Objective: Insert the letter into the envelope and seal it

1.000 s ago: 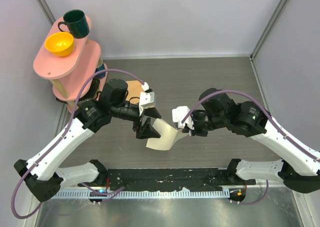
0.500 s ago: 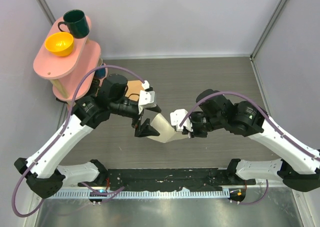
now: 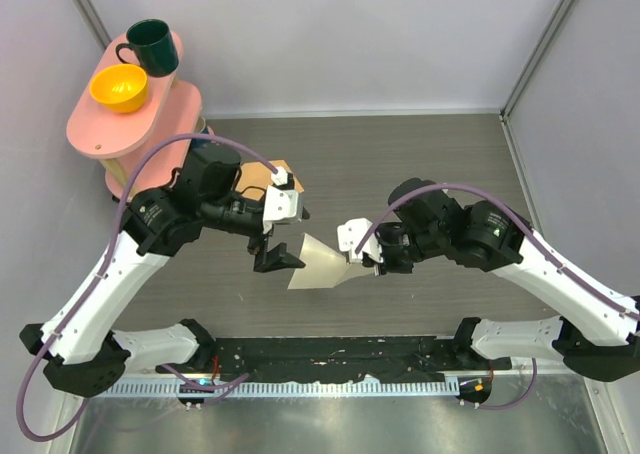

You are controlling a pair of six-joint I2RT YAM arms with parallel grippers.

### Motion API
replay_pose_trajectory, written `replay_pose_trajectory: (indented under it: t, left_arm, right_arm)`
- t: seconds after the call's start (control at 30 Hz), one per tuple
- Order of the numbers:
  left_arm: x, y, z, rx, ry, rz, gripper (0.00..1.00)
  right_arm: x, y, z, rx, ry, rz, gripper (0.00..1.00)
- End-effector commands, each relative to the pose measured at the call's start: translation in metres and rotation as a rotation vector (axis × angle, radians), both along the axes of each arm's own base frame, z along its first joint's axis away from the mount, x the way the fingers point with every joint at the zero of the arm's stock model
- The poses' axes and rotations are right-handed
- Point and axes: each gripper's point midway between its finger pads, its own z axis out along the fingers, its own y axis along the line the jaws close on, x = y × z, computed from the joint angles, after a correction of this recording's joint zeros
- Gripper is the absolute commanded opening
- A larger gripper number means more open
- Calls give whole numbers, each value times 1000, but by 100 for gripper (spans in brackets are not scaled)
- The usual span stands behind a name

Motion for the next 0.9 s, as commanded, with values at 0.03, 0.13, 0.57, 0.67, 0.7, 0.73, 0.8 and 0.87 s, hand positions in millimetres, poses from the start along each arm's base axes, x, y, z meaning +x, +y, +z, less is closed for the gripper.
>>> replay_pose_trajectory:
  t: [0.03, 0.13, 0.57, 0.67, 0.7, 0.73, 0.8, 0.87]
  left_arm:
    - [-8, -15, 0, -33, 139, -26, 85]
    - [-10, -24, -4, -46, 200, -30, 79]
    - [-31, -32, -30, -50, 355, -60, 13]
    - [-29, -29, -33, -34, 347, -48, 0]
    - [-30, -28, -33, -27, 339, -54, 0]
    - [-32, -26, -35, -18, 334, -62, 0]
    - [-35, -24, -33, -28, 328, -79, 0]
    - [-36, -24, -33, -40, 328, -84, 0]
  right_arm:
    - [8, 12, 17, 46, -41, -4, 1]
    - [8, 12, 17, 45, -46, 0, 1]
    - [2, 14, 23, 71, -19, 14, 10]
    - [0, 16, 25, 102, 21, -27, 44]
    - [-5, 19, 30, 134, 45, -24, 52]
    - [-8, 20, 32, 150, 74, -41, 64]
    - [-9, 23, 38, 182, 82, -45, 70]
    - [-9, 25, 40, 190, 80, -40, 68]
